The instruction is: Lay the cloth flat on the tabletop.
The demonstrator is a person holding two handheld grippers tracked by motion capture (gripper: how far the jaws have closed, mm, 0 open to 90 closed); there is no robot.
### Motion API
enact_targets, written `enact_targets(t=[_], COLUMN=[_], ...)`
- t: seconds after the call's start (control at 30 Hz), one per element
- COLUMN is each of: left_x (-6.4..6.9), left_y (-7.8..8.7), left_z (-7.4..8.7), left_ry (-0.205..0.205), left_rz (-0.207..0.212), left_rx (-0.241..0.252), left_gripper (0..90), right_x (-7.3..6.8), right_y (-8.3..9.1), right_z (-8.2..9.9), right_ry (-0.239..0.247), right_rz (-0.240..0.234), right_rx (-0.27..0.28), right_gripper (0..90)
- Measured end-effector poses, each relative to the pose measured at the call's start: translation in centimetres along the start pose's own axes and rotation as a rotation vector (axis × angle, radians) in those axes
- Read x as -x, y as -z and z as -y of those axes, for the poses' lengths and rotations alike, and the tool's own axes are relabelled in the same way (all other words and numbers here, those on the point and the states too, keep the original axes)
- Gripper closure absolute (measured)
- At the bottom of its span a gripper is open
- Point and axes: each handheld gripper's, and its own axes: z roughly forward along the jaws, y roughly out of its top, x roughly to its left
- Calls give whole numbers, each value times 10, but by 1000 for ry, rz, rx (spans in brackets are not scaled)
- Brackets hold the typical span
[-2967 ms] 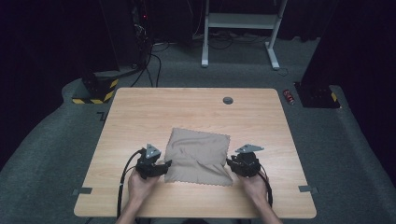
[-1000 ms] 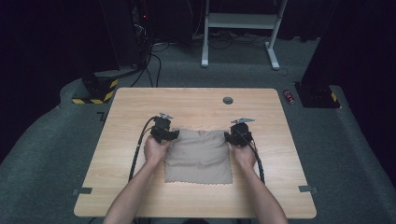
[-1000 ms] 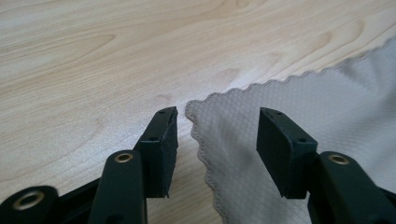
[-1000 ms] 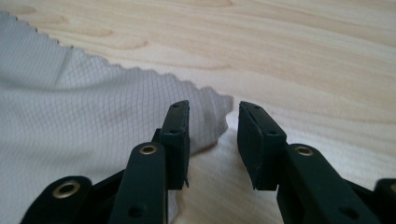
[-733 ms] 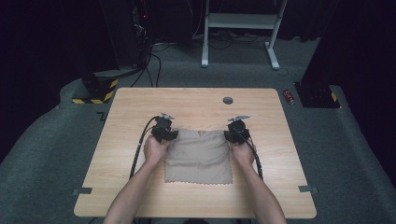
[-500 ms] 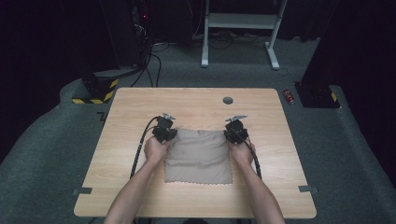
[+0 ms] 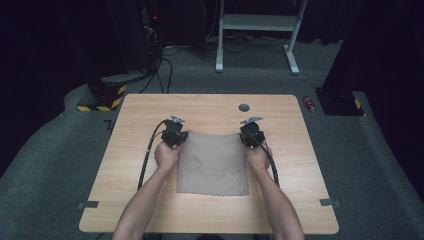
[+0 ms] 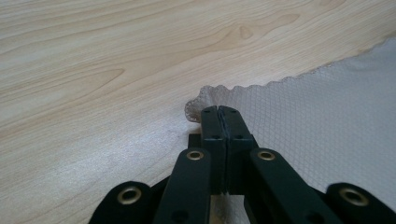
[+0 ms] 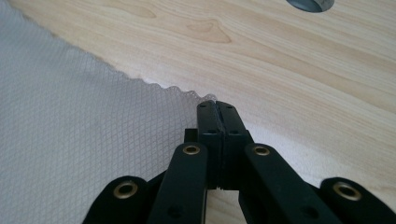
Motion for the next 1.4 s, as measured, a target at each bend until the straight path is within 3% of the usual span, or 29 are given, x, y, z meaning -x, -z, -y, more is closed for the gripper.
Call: enact_targets(t=[0.17, 0.2, 0.33, 0.43, 0.5, 0.6, 0.67, 0.77, 0.97, 1.17, 1.3, 1.4], left_x=[-3, -4, -12, -11, -2, 10, 20, 32, 44, 47, 52, 57], left_y=[-5, -6, 0, 14, 26, 43, 54, 66, 78, 93, 102, 104], left_z=[1, 2, 7, 12, 18, 32, 47, 70, 99, 109, 116, 123], left_ry=[3, 4, 36, 57, 19, -24, -48, -89, -149, -191, -176, -177], left_rz=[-21, -35, -48, -7, 18, 67, 105, 127, 103, 54, 105, 102], left_rx=[-11, -17, -18, -2, 5, 12, 11, -8, -49, -65, -45, -51], left_gripper=[872, 842, 646, 580, 550, 529, 521, 513, 499, 491, 482, 480], right_x=[-2, -2, 6, 9, 4, -12, -21, -31, -43, -46, -51, -61], right_y=[-10, -15, -9, 5, 17, 37, 48, 64, 80, 86, 96, 99], right_z=[1, 3, 6, 9, 16, 34, 50, 76, 104, 119, 122, 127], right_ry=[23, 17, -47, -66, -49, 27, 56, 75, 122, 162, 168, 190], right_rz=[25, 26, 12, -10, -52, -108, -136, -177, -170, -140, -177, -205], right_rx=[-19, -38, -21, 23, 51, 60, 59, 57, 54, 23, 59, 63], right_gripper=[885, 861, 728, 716, 718, 727, 733, 738, 725, 699, 687, 677])
